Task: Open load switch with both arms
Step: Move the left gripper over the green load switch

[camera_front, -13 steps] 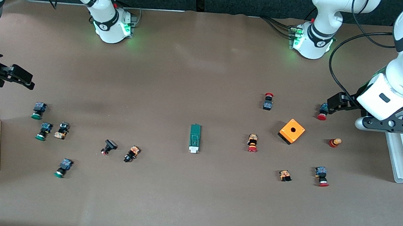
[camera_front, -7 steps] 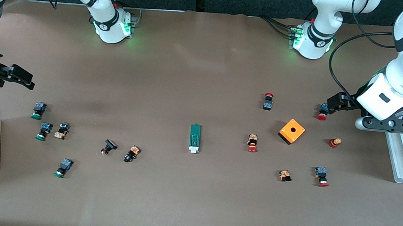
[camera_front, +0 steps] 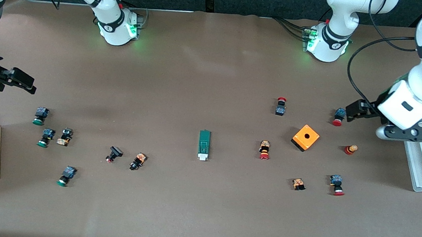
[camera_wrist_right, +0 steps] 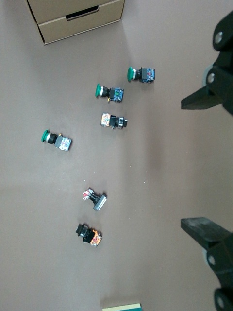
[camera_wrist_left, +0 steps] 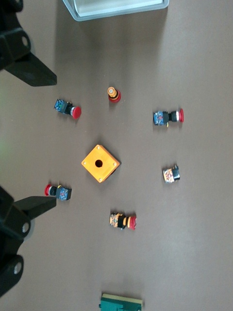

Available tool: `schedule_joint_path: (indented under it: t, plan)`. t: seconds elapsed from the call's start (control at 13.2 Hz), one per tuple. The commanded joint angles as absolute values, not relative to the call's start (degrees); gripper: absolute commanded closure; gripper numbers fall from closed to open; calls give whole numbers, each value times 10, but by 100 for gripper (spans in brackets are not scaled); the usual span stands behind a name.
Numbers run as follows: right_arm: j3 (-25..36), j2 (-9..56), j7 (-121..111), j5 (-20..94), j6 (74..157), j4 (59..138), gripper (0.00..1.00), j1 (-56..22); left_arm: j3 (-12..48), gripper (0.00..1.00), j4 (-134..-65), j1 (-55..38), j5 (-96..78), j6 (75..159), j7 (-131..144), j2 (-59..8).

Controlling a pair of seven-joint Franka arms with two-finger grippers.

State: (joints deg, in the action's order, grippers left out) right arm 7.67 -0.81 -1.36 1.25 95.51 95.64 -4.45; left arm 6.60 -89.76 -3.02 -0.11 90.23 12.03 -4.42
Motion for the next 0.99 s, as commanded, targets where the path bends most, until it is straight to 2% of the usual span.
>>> schedule_joint_path:
  t: [0.0,0.15,0.38,0.45,0.76,0.91]
  plan:
    - [75,-7,-15,9,959,952,0,-40,96,0,-875,23,-4,898,109,-61]
    - [75,-7,-15,9,958,953,0,-40,141,0,-875,74,-3,898,93,-62]
    - [75,-7,-16,9,958,953,0,-40,141,0,-875,68,-3,898,91,-62]
    - [75,-7,-15,9,959,952,0,-40,134,0,-875,49,2,898,91,-62]
    - [75,-7,-15,9,958,952,0,-40,33,0,-872,-46,4,912,91,-66]
    - [75,-7,-15,9,958,952,0,-40,32,0,-872,-47,4,947,91,-76]
